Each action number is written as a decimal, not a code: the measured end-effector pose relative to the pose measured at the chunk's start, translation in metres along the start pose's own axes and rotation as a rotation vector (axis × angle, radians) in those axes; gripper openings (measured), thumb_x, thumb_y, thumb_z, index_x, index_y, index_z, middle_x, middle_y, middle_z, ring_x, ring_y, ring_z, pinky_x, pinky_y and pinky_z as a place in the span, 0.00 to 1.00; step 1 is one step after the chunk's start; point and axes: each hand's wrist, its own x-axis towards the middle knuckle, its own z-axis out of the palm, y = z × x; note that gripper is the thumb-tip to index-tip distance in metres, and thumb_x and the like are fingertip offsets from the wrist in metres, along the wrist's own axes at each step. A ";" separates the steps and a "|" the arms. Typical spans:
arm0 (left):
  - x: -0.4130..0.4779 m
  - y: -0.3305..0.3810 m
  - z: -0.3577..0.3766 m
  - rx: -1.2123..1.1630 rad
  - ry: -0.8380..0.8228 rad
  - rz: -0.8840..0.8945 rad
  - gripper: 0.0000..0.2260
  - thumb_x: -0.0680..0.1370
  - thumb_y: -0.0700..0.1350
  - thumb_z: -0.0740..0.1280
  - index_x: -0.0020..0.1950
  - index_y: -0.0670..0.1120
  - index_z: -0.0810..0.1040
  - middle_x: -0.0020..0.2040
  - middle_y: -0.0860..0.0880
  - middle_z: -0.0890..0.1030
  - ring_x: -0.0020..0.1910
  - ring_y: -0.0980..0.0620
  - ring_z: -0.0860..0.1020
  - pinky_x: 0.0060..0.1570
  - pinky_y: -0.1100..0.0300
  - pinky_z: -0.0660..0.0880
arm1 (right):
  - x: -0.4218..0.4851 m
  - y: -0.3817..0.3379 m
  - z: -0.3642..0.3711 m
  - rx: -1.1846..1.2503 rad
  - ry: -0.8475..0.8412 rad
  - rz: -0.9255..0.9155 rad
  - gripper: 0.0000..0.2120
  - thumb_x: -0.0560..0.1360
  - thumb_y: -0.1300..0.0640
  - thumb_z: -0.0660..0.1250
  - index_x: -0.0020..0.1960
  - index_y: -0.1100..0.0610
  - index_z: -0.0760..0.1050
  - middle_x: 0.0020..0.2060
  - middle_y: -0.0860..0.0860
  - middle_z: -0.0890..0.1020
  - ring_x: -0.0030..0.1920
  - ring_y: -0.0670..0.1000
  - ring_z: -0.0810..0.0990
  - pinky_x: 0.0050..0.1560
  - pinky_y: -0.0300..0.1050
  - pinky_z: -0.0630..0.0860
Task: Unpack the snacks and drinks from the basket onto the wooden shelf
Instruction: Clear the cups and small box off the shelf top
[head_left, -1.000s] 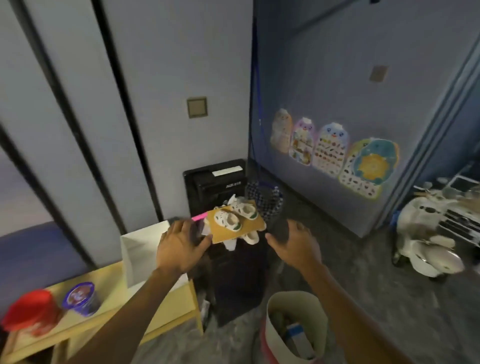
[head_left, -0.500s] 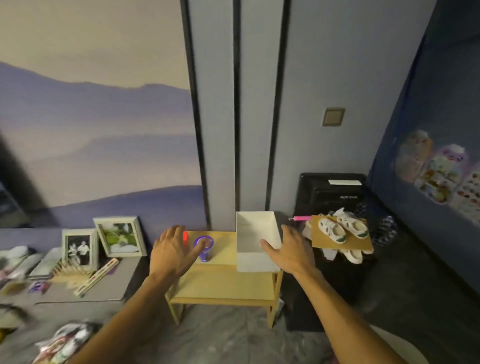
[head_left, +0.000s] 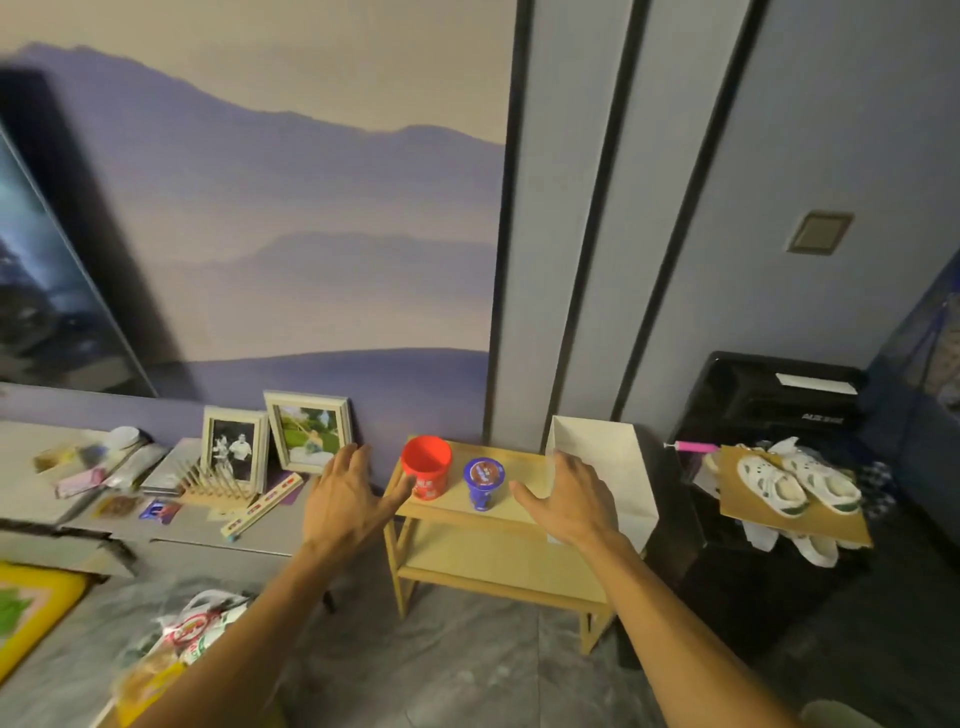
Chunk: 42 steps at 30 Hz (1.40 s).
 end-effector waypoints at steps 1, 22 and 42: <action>0.005 -0.005 0.004 0.004 -0.017 -0.008 0.46 0.74 0.81 0.57 0.76 0.46 0.73 0.74 0.44 0.74 0.70 0.41 0.77 0.66 0.42 0.78 | 0.006 -0.005 0.005 -0.005 -0.007 -0.003 0.41 0.73 0.23 0.61 0.71 0.53 0.71 0.67 0.53 0.80 0.65 0.56 0.79 0.60 0.53 0.80; 0.176 -0.007 0.163 0.050 -0.264 -0.282 0.58 0.67 0.85 0.57 0.83 0.44 0.61 0.84 0.43 0.61 0.79 0.40 0.67 0.72 0.39 0.73 | 0.240 0.023 0.174 -0.016 -0.302 -0.050 0.42 0.70 0.26 0.70 0.72 0.53 0.70 0.66 0.53 0.80 0.65 0.57 0.78 0.57 0.51 0.80; 0.249 -0.044 0.344 -0.021 -0.475 -0.287 0.73 0.52 0.86 0.69 0.84 0.47 0.45 0.83 0.45 0.55 0.77 0.37 0.69 0.70 0.36 0.73 | 0.286 0.039 0.350 -0.056 -0.520 0.013 0.58 0.66 0.29 0.74 0.82 0.57 0.52 0.78 0.52 0.64 0.74 0.58 0.68 0.61 0.54 0.80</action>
